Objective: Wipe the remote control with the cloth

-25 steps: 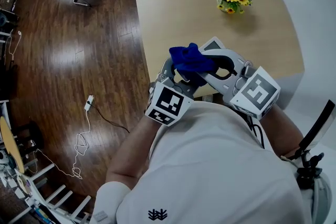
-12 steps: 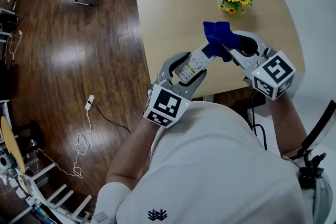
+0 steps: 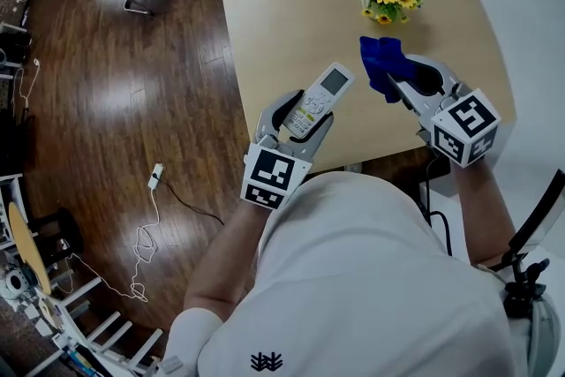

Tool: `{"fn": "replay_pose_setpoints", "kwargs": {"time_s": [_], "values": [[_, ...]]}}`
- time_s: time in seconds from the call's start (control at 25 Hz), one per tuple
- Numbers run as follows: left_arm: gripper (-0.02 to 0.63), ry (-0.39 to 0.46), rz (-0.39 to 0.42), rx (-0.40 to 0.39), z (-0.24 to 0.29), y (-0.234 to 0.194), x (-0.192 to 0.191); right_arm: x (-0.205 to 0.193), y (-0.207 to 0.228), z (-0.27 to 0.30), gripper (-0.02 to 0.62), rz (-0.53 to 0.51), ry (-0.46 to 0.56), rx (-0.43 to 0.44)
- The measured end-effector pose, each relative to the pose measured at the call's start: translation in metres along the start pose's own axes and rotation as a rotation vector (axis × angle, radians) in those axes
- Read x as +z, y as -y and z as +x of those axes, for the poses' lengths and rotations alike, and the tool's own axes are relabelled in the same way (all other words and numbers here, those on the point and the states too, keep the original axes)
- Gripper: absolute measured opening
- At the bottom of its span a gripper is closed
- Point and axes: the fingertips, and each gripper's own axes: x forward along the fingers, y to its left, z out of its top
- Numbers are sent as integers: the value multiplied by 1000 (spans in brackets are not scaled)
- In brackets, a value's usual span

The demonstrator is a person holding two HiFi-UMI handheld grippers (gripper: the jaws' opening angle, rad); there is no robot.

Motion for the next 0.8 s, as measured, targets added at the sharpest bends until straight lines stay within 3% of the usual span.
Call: {"fn": "replay_pose_setpoints", "kwargs": {"time_s": [0.28,0.56,0.8], "values": [[272,-76,-168,194,18,-37,-45,-32,11,-10,84,59,-40,20],[272,-173,-330,405,31,-70,-112,-58,21,-25,84,86,-71,50],[272,-284,-427,536,47,-73,-170,-77,36,-58,84,75,-112,62]]}}
